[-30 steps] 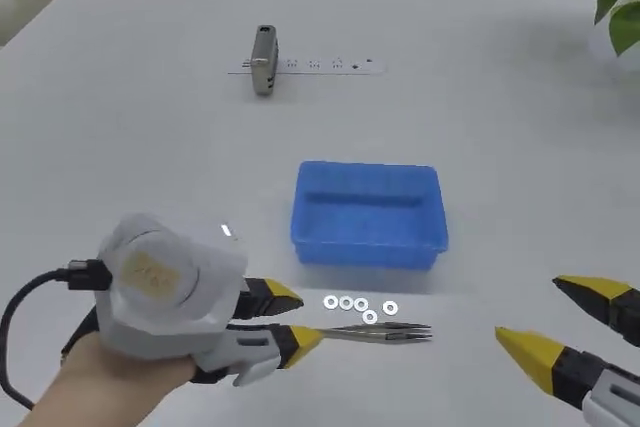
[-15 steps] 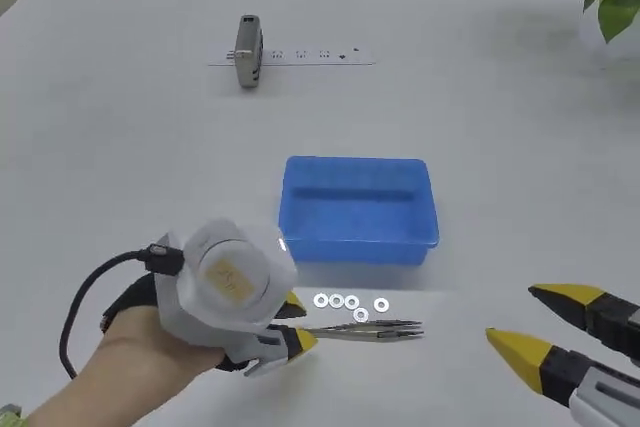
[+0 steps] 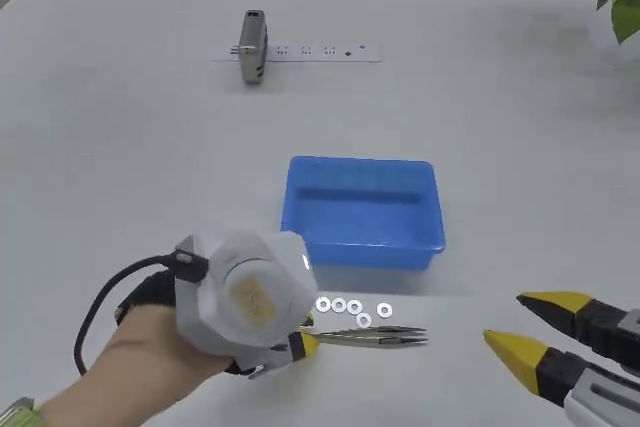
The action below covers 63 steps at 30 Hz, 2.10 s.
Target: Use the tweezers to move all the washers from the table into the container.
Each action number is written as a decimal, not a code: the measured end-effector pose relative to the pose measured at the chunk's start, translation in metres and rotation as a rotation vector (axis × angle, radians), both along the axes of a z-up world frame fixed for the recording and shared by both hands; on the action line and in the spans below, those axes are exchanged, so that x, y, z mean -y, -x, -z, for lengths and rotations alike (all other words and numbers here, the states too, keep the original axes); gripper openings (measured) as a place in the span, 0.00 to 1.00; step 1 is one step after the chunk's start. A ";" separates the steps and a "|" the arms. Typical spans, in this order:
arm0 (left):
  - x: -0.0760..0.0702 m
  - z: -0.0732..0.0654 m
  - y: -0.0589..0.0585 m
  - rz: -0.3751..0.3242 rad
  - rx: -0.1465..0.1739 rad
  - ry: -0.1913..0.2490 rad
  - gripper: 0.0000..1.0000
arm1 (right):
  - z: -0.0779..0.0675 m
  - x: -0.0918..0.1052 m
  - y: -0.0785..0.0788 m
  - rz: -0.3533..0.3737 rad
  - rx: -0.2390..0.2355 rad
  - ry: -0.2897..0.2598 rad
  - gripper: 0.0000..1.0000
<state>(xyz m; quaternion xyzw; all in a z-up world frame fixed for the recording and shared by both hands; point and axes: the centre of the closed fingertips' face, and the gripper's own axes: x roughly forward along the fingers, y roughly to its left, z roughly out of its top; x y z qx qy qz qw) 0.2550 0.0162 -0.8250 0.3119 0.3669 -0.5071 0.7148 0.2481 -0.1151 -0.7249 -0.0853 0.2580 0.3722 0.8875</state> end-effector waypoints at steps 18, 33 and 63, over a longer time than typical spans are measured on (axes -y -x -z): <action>0.007 0.003 0.003 0.105 0.020 -0.033 0.00 | 0.009 -0.013 -0.002 -0.044 -0.016 -0.017 0.20; 0.006 -0.060 0.018 0.052 0.076 0.119 0.00 | 0.011 -0.033 0.004 -0.126 -0.024 -0.040 0.13; 0.027 -0.097 0.041 0.144 0.062 0.152 0.00 | 0.069 -0.093 0.024 -0.633 -0.047 0.265 0.14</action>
